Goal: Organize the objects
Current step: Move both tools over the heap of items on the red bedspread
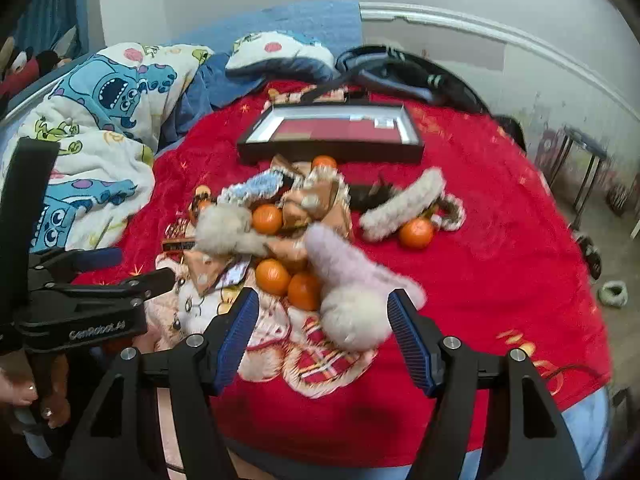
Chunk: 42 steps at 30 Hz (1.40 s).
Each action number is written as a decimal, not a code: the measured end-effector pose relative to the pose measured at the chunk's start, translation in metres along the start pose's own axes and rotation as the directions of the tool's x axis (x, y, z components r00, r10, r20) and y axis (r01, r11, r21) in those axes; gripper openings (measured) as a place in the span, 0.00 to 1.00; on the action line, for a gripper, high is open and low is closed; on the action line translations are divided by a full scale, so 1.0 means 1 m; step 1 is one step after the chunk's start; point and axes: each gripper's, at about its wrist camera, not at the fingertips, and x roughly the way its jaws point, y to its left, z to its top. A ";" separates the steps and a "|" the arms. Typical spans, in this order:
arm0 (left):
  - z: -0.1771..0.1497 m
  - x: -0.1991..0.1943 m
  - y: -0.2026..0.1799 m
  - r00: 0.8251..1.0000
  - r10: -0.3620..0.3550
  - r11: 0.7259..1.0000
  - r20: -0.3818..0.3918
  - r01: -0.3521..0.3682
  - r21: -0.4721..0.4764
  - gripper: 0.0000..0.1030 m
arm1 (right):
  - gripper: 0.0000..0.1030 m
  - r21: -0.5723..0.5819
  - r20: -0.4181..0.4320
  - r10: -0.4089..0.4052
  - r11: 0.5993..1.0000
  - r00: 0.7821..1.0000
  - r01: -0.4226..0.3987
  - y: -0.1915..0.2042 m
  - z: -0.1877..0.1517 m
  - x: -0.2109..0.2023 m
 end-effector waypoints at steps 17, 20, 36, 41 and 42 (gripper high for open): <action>0.000 -0.073 -0.016 0.984 -0.079 0.993 0.158 0.064 0.100 0.74 | 0.65 -0.144 0.051 -0.342 0.927 0.938 0.345 0.009 0.095 -0.064; 0.002 -0.078 -0.018 0.982 -0.027 0.992 0.187 0.003 0.125 0.74 | 0.65 -0.056 0.002 -0.329 0.943 0.944 0.329 -0.016 0.095 -0.058; 0.019 -0.096 -0.008 0.994 -0.074 0.997 0.077 0.072 0.025 0.74 | 0.65 -0.048 -0.086 -0.257 0.966 0.962 0.254 -0.010 0.137 -0.057; 0.011 -0.060 -0.009 0.985 0.048 0.973 0.168 -0.084 0.213 0.75 | 0.65 -0.085 -0.141 -0.096 0.993 0.985 0.085 -0.006 0.114 -0.022; 0.011 -0.048 -0.005 0.987 0.046 0.972 0.151 -0.079 0.221 0.75 | 0.65 -0.110 -0.157 -0.077 0.992 0.985 0.060 -0.004 0.104 -0.016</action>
